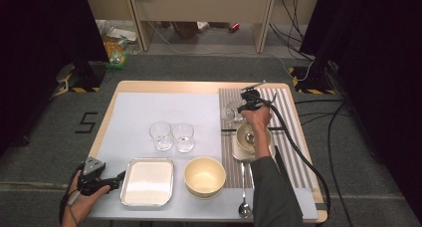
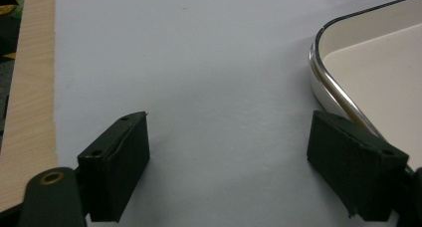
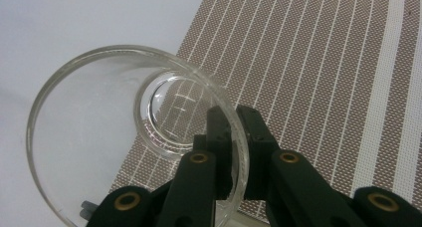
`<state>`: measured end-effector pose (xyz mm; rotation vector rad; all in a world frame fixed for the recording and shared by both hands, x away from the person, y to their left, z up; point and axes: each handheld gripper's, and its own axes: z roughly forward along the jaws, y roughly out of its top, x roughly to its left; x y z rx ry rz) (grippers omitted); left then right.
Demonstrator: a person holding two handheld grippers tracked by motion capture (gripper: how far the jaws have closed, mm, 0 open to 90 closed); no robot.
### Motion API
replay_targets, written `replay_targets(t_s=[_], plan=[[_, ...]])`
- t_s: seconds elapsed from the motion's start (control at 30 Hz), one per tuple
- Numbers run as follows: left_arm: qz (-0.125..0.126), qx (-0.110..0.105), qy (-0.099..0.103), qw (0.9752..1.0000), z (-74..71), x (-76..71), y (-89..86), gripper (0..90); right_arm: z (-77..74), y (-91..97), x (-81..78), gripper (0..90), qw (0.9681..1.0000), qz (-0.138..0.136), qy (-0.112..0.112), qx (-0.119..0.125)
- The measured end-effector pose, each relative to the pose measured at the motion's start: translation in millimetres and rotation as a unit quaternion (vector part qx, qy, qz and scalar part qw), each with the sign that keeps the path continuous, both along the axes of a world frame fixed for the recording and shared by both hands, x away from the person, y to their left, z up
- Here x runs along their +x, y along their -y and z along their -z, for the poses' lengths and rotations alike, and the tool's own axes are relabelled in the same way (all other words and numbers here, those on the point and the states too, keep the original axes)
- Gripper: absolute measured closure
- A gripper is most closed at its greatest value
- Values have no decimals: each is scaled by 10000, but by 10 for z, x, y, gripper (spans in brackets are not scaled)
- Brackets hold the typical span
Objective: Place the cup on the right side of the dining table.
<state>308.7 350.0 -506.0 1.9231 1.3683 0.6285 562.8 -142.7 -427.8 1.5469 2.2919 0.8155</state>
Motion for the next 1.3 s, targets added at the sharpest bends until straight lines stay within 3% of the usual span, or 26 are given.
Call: replay_targets(t_s=[0.1, 0.4, 0.6, 0.97, 1.17, 1.3], plan=[[7, 17, 7, 10000, -1, -2, 2, 162, -1, -8, -5, 851, 10000, 10, 39, -4], [22, 42, 1, 10000, -3, -5, 4, 162, -81, 13, -20, 842, 9994, 58, 158, 305], [19, 45, 10, 10000, -3, -6, 6, 163, -73, 11, -26, 835, 9994, 65, 166, 302], [19, 42, 12, 10000, -3, -7, 6, 163, -80, -1, -24, 765, 9984, 131, 219, 514], [28, 52, 8, 10000, -5, -8, 6, 164, -132, -7, -29, 713, 9957, 168, 307, 852], [19, 60, 19, 10000, -4, -8, 8, 164, -161, 8, -44, 677, 9960, 160, 317, 824]])
